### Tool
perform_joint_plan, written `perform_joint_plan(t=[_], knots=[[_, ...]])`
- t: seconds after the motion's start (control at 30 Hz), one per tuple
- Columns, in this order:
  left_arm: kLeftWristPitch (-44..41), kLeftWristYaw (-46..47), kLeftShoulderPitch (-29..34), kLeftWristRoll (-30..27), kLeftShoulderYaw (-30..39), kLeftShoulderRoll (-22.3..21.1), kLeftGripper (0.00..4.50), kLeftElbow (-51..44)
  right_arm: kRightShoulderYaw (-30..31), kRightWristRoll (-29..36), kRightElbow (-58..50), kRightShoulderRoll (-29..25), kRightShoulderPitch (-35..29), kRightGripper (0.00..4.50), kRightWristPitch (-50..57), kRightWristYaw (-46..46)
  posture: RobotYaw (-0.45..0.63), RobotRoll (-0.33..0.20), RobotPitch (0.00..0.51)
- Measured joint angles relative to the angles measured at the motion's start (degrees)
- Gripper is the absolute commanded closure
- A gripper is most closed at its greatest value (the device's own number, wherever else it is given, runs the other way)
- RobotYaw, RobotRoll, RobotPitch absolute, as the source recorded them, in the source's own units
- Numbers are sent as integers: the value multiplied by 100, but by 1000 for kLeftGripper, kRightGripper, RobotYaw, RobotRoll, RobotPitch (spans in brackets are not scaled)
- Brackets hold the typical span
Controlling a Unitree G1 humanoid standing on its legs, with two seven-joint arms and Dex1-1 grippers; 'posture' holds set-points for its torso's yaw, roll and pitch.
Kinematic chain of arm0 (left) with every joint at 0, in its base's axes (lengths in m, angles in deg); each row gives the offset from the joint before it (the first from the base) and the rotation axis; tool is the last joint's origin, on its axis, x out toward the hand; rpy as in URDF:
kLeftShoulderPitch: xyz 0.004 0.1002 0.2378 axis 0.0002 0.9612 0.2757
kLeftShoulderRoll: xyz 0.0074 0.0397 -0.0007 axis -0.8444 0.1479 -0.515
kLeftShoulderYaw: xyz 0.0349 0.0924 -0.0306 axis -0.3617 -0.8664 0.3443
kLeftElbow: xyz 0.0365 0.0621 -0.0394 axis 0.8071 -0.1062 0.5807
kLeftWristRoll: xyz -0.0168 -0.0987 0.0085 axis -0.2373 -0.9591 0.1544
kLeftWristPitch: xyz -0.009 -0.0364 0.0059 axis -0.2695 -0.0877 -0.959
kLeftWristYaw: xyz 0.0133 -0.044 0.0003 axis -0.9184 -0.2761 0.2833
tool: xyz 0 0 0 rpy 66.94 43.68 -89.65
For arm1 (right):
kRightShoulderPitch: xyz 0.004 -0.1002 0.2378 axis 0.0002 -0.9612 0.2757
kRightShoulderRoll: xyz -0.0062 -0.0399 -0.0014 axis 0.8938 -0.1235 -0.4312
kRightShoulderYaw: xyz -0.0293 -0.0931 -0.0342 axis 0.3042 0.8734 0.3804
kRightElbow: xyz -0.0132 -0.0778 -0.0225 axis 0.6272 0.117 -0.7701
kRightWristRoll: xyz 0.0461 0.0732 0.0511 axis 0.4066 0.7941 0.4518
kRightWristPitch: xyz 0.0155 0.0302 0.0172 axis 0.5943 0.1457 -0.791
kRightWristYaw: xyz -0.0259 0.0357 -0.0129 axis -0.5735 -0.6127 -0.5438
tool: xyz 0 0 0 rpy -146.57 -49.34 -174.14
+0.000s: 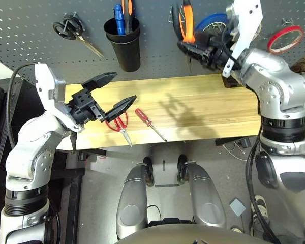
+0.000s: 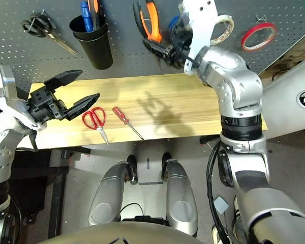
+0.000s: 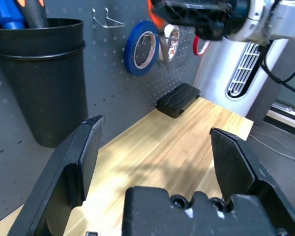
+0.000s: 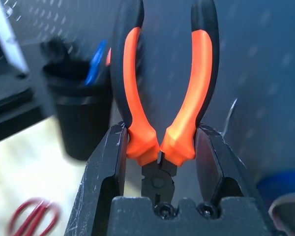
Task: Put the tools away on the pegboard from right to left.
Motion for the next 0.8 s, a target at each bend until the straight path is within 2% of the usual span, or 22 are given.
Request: perform_joint_plan(t=[0.4, 0.8], knots=[[79, 57, -186, 18, 40, -40, 0, 7, 370, -1342, 2316, 566, 1006, 2404, -3180, -984, 26, 0, 266], [66, 149, -173, 6, 95, -115, 0, -25, 374, -1668, 3649, 814, 1379, 2404, -4360, -1439, 42, 0, 264]])
